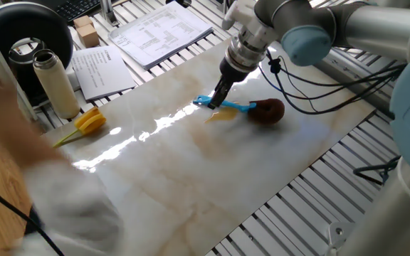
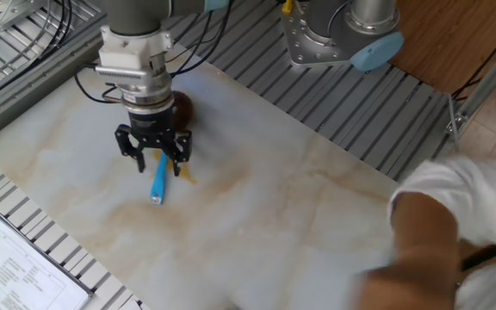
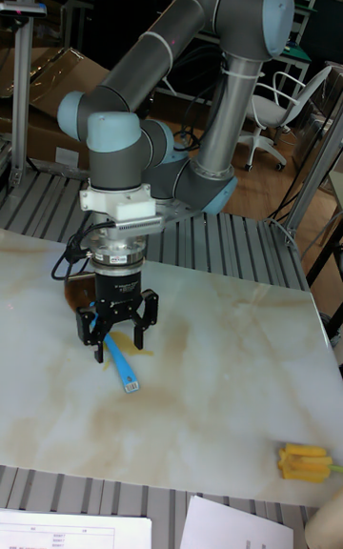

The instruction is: Scrub the table with a brush

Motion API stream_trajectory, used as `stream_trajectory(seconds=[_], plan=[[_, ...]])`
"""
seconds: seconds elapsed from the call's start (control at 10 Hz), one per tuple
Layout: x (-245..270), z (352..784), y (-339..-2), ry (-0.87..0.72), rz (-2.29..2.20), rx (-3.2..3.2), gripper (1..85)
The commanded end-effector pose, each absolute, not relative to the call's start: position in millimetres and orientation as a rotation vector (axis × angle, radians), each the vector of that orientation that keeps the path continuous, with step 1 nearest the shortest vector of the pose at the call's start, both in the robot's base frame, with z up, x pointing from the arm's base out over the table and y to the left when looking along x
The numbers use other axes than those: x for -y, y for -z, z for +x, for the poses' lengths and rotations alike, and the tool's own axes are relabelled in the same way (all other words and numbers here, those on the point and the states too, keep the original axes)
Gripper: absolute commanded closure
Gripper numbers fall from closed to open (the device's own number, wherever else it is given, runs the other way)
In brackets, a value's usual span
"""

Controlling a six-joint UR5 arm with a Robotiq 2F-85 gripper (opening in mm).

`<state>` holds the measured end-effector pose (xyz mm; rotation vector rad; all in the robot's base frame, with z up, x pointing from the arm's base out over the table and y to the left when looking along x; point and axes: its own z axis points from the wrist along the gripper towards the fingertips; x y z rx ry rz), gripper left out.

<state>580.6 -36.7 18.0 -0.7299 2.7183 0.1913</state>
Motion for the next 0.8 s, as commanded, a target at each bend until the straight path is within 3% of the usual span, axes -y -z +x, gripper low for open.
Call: stream_trajectory(seconds=[0.0,0.1,0.3,0.4,0.7], plan=[[50.4,580.1,-33.6,-0.135,-0.766,-2.746,16.0],[59.8,573.3,-49.3,-0.132,-0.792,-2.766,16.7],[80.2,570.4,-51.5,-0.012,-0.760,-2.791,47.3],[88.2,565.9,-50.0,0.010,-0.638,-2.847,84.3],[111.5,561.4,-49.1,0.121,-0.508,-2.904,84.3]])
